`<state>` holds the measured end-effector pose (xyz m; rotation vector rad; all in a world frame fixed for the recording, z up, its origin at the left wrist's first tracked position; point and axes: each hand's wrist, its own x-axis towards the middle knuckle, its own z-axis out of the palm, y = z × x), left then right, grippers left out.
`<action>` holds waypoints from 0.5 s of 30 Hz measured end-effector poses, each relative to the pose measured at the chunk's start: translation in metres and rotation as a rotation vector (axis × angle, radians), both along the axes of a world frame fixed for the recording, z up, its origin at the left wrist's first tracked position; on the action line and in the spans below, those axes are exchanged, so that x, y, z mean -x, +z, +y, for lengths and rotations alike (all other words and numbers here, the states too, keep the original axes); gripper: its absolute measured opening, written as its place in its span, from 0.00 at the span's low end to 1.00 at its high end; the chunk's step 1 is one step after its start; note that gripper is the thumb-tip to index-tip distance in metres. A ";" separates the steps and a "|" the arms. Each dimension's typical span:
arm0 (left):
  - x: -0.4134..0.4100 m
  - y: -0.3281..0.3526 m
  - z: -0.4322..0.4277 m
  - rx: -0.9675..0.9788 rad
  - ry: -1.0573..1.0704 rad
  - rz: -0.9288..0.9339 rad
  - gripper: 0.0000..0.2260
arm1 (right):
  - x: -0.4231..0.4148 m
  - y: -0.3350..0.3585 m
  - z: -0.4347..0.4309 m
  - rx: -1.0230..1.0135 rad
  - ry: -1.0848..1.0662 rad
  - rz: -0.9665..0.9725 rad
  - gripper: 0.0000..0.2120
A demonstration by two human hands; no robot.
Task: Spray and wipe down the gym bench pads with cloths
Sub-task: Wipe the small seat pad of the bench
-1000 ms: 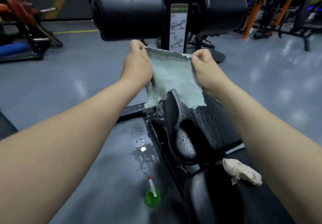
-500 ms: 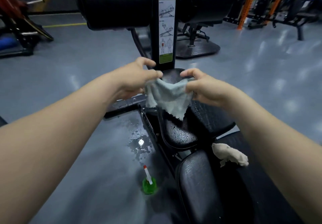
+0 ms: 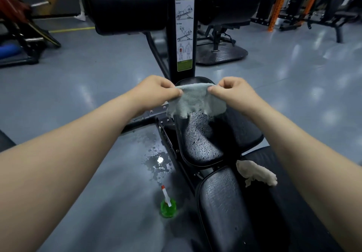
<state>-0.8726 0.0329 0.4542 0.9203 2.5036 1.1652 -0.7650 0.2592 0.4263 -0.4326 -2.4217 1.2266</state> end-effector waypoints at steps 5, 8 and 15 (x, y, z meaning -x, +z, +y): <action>-0.010 -0.005 0.010 -0.240 0.029 -0.366 0.05 | 0.014 -0.019 -0.026 0.432 0.096 -0.024 0.10; -0.008 -0.003 0.015 -0.287 0.046 -0.550 0.18 | 0.014 -0.024 -0.044 0.626 0.326 -0.059 0.22; 0.014 -0.004 0.023 -0.252 0.217 -0.492 0.26 | 0.034 -0.034 -0.031 0.601 0.214 -0.036 0.06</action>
